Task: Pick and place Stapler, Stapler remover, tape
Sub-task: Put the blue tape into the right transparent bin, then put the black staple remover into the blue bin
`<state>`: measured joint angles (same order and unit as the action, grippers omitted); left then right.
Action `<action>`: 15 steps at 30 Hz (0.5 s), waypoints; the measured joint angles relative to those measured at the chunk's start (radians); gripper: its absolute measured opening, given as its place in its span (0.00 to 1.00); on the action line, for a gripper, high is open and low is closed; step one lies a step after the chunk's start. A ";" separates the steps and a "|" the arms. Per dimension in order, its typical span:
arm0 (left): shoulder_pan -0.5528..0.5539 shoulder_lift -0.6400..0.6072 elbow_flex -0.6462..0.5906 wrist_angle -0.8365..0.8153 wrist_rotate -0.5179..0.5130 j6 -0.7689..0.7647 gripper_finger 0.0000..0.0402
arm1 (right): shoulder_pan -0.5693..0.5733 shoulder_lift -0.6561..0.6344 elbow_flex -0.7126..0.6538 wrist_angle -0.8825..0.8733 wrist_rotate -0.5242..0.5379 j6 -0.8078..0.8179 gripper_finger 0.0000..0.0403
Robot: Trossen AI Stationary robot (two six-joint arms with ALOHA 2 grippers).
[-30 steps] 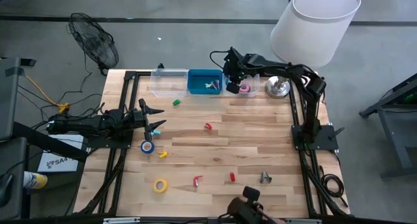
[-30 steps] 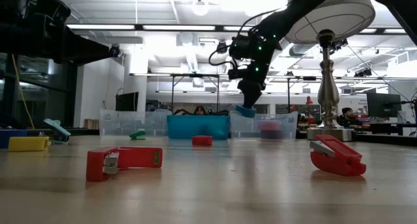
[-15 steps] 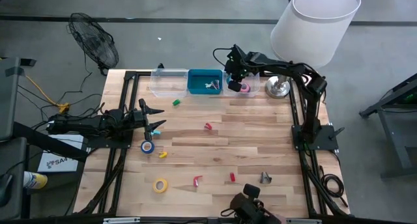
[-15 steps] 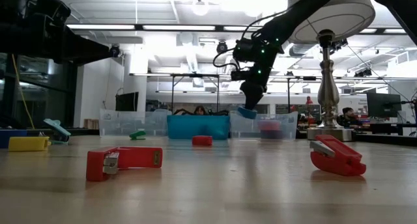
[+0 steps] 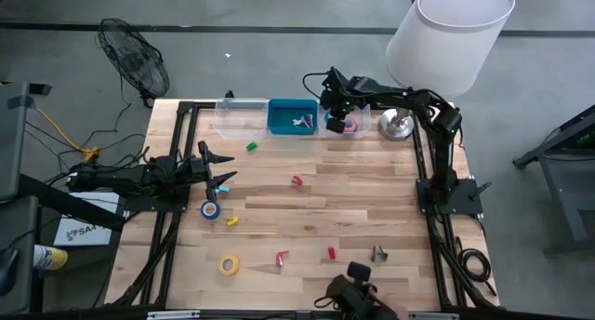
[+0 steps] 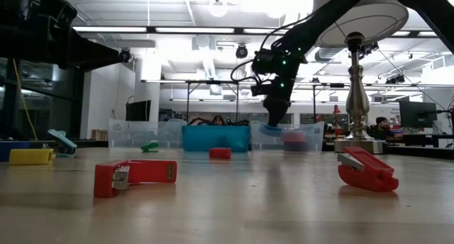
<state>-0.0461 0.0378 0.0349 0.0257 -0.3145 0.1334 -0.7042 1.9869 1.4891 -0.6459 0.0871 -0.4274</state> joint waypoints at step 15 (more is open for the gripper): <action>0.000 0.000 0.000 0.000 0.000 0.000 0.51 | 0.000 0.000 0.011 -0.056 -0.096 0.161 0.33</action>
<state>-0.0462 0.0380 0.0349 0.0257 -0.3145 0.1335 -0.7044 1.9873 1.4997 -0.7023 -0.0084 -0.2663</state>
